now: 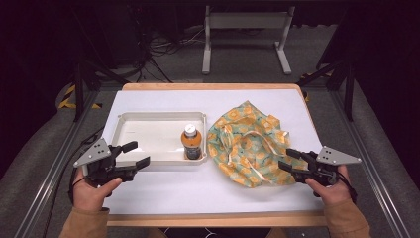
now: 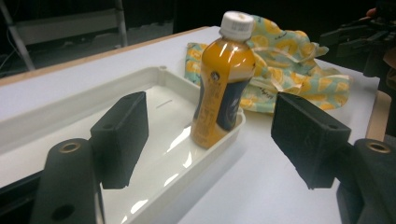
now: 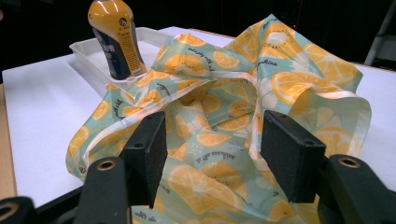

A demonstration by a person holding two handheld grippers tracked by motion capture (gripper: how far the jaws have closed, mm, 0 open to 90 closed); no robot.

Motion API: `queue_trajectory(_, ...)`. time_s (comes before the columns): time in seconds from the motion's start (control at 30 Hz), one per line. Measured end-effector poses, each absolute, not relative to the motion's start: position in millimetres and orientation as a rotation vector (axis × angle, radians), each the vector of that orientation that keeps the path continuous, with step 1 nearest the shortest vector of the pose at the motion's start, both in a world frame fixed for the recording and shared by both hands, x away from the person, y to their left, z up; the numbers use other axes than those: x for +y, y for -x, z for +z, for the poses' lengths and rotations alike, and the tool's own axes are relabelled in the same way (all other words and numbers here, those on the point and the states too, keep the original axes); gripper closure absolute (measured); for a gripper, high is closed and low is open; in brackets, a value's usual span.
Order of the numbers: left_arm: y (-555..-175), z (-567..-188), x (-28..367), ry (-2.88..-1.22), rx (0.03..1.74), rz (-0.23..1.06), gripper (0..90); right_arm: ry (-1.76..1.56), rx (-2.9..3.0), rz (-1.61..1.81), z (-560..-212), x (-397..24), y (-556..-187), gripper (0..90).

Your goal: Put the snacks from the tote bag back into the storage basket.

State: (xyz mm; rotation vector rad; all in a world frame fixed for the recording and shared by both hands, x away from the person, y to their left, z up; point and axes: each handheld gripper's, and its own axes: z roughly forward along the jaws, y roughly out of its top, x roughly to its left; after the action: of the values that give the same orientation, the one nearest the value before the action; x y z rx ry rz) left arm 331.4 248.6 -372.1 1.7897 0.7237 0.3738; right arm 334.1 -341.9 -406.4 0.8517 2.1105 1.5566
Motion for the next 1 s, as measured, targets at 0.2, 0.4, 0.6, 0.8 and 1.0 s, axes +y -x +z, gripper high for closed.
queue_trajectory(0.2,-328,-387,257,-1.774,0.756,0.368,27.3,-0.859,2.093,1.561,-405,-347,-333,41.5)
queue_trajectory(0.4,-328,-400,260,-1.776,0.777,0.373,27.0,-0.853,2.09,1.561,-405,-349,-332,41.5)
queue_trajectory(0.6,-328,-420,261,-1.773,0.796,0.372,26.8,-0.856,2.088,1.56,-406,-351,-331,41.5)
queue_trajectory(0.8,-327,-433,262,-1.746,0.819,0.397,27.5,-0.856,2.092,1.555,-410,-353,-332,41.5)
queue_trajectory(1.0,-331,-446,262,-1.769,0.848,0.385,29.4,-0.869,2.092,1.547,-415,-355,-334,41.7)
